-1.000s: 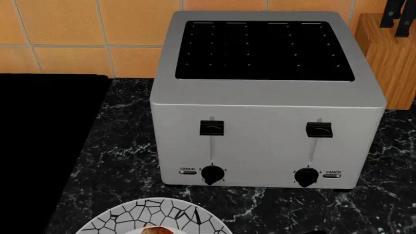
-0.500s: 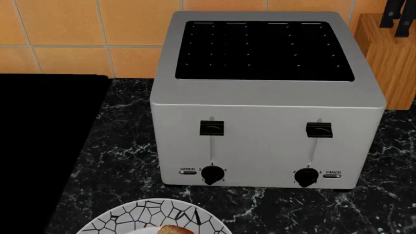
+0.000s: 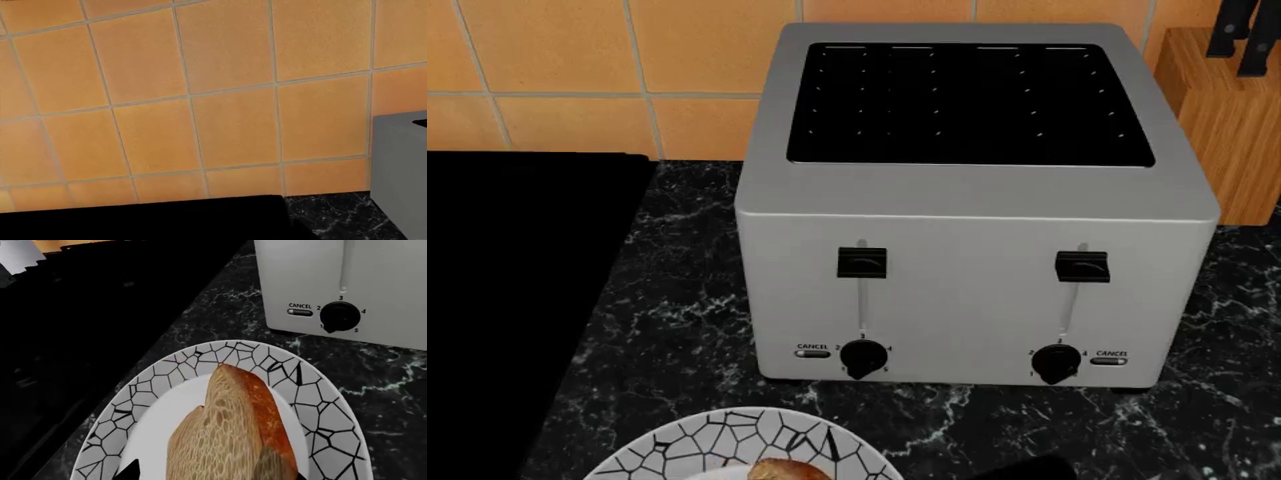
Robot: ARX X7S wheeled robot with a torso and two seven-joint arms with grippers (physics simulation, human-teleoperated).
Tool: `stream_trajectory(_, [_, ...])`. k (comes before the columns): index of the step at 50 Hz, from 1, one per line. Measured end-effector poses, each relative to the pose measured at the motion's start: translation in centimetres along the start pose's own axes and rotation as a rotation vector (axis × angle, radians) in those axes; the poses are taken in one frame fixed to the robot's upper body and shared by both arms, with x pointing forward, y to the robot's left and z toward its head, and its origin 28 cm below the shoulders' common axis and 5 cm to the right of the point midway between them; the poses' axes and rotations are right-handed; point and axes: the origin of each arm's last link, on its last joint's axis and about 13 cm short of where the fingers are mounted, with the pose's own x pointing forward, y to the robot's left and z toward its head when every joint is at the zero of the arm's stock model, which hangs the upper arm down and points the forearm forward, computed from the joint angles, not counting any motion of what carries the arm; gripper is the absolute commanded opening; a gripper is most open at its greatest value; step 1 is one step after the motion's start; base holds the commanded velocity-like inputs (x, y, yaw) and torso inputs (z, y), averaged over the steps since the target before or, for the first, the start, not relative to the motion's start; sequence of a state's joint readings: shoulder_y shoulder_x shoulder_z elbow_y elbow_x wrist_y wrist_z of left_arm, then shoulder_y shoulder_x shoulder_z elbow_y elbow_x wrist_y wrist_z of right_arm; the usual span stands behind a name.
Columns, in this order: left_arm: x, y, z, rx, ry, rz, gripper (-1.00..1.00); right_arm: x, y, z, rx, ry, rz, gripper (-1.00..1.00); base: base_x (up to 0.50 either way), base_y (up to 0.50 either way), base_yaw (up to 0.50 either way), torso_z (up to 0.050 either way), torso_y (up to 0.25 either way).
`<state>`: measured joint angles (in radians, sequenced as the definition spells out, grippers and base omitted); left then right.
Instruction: Place the toasted item on a plate.
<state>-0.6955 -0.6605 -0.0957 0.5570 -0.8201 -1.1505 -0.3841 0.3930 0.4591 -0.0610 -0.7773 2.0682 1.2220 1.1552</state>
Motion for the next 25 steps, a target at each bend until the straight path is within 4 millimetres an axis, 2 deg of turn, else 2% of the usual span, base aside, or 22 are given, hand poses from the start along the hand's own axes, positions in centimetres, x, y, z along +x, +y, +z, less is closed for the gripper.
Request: stream_trajectory(25, [-0.2,0.8,0.3,-0.043,-0.039,0.021,1.00,-0.7,1.7,3.3,-0.222,0.042,-0.060,1.00,0.00,0.00,0.00,0.000,0.000])
